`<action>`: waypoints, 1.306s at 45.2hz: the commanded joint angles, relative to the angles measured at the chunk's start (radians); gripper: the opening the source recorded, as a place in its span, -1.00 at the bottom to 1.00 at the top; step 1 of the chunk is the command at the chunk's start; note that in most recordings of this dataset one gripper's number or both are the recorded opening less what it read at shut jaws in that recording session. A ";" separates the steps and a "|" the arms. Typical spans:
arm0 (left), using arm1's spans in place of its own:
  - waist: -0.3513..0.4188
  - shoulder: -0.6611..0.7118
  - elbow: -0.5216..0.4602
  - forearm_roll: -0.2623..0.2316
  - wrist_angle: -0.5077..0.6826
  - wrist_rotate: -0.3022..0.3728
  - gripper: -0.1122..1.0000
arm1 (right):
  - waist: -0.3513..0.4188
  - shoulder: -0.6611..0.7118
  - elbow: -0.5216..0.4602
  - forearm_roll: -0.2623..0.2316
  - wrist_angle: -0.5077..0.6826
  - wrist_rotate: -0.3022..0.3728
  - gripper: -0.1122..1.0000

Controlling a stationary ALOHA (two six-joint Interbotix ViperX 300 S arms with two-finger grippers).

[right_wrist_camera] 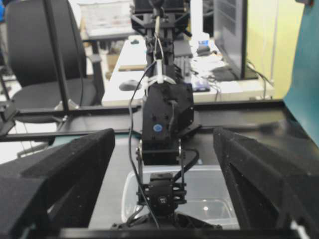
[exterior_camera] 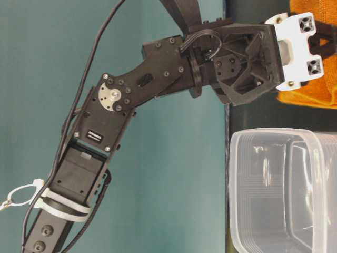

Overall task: Place the orange towel into the container with the left arm.
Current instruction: 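Lower the left gripper onto the orange towel and close on it, then lift the towel and carry it left over the clear container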

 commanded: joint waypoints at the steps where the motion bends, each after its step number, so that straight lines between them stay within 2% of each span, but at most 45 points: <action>1: 0.002 -0.052 -0.023 0.003 0.003 0.017 -0.70 | 0.002 0.006 -0.018 0.002 -0.011 -0.003 0.59; 9: 0.002 -0.156 -0.064 0.003 0.074 0.031 -0.69 | 0.002 0.006 -0.018 0.002 -0.011 -0.003 0.59; 17: 0.003 -0.318 -0.086 0.003 0.244 0.031 -0.69 | 0.002 0.005 -0.018 0.002 -0.011 -0.003 0.59; 23: 0.012 -0.423 -0.044 0.003 0.350 0.031 -0.69 | 0.002 0.005 -0.018 0.002 -0.011 -0.002 0.59; 27: 0.021 -0.488 0.029 0.003 0.388 0.029 -0.69 | 0.002 0.005 -0.018 0.002 -0.011 0.003 0.59; 34: 0.038 -0.581 0.199 0.003 0.365 0.026 -0.69 | 0.002 0.008 -0.017 0.002 -0.017 0.008 0.59; 44: 0.061 -0.686 0.416 0.003 0.221 0.023 -0.69 | 0.002 0.011 -0.015 0.002 -0.040 0.009 0.59; 50: 0.064 -0.704 0.483 0.003 0.173 0.029 -0.69 | 0.002 0.015 -0.012 0.002 -0.041 0.009 0.59; 59: 0.060 -0.699 0.502 0.003 0.160 0.032 -0.69 | 0.002 0.015 -0.012 0.002 -0.046 0.009 0.59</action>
